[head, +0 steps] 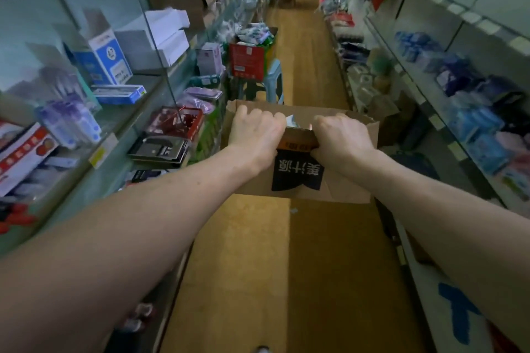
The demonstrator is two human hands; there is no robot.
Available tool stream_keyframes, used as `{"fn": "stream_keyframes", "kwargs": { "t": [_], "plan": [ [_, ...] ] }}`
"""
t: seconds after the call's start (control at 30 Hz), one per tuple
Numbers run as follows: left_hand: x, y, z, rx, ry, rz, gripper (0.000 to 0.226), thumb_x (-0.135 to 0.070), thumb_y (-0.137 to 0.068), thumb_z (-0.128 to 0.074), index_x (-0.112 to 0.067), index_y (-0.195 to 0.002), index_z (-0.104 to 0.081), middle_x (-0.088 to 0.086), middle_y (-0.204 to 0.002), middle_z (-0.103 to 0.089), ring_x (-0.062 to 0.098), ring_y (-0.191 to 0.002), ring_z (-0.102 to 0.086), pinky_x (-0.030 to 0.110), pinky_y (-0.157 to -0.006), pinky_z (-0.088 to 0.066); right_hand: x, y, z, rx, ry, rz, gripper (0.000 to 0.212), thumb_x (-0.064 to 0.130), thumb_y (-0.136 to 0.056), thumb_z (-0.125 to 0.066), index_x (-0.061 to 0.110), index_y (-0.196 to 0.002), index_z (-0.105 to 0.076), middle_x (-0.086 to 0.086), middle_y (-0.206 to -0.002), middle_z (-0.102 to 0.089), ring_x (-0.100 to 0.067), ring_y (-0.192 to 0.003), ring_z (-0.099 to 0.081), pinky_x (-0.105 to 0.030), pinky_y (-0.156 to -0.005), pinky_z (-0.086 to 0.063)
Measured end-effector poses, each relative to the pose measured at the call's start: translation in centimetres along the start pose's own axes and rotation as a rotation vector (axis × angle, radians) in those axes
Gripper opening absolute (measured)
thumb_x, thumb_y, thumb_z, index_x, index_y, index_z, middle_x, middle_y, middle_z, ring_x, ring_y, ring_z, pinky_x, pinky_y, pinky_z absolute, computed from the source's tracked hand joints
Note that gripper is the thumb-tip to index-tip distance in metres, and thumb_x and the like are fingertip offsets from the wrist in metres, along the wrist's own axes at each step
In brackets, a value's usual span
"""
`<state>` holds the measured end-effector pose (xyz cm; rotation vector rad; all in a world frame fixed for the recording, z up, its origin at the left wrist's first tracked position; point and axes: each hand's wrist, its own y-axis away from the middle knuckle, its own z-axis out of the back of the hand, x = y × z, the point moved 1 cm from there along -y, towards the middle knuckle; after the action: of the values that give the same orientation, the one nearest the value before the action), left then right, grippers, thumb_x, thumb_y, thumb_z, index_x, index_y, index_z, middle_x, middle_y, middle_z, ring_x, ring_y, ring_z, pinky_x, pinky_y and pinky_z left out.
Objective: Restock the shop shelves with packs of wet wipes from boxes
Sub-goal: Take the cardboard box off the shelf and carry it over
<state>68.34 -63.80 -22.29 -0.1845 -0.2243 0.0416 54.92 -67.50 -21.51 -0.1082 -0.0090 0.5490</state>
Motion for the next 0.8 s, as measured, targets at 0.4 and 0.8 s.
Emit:
{"fn": "stream_keyframes", "kwargs": {
  "t": [0.4, 0.8],
  "plan": [
    [6.4, -16.7, -7.5, 0.052, 0.004, 0.010, 0.046, -0.028, -0.089, -0.064, -0.014, -0.129, -0.046, 0.007, -0.118, -0.061, 0.028, -0.113, -0.053, 0.042, -0.098, -0.033, -2.2, -19.4, -5.0, 0.057, 0.021, 0.016, 0.032, 0.025, -0.089, -0.064, 0.012, -0.115, -0.053, -0.008, -0.106, -0.061, -0.019, -0.085, -0.042, -0.033, -0.066, -0.037],
    [9.7, -36.6, -13.7, 0.077, 0.047, 0.094, 0.036, -0.025, -0.087, -0.067, -0.017, -0.120, -0.052, 0.004, -0.114, -0.062, 0.024, -0.110, -0.054, 0.041, -0.097, -0.034, -8.3, -40.1, -8.4, 0.098, 0.068, 0.113, 0.038, 0.026, -0.088, -0.065, 0.014, -0.121, -0.051, -0.006, -0.108, -0.061, -0.023, -0.098, -0.054, -0.034, -0.071, -0.043]
  ]
}}
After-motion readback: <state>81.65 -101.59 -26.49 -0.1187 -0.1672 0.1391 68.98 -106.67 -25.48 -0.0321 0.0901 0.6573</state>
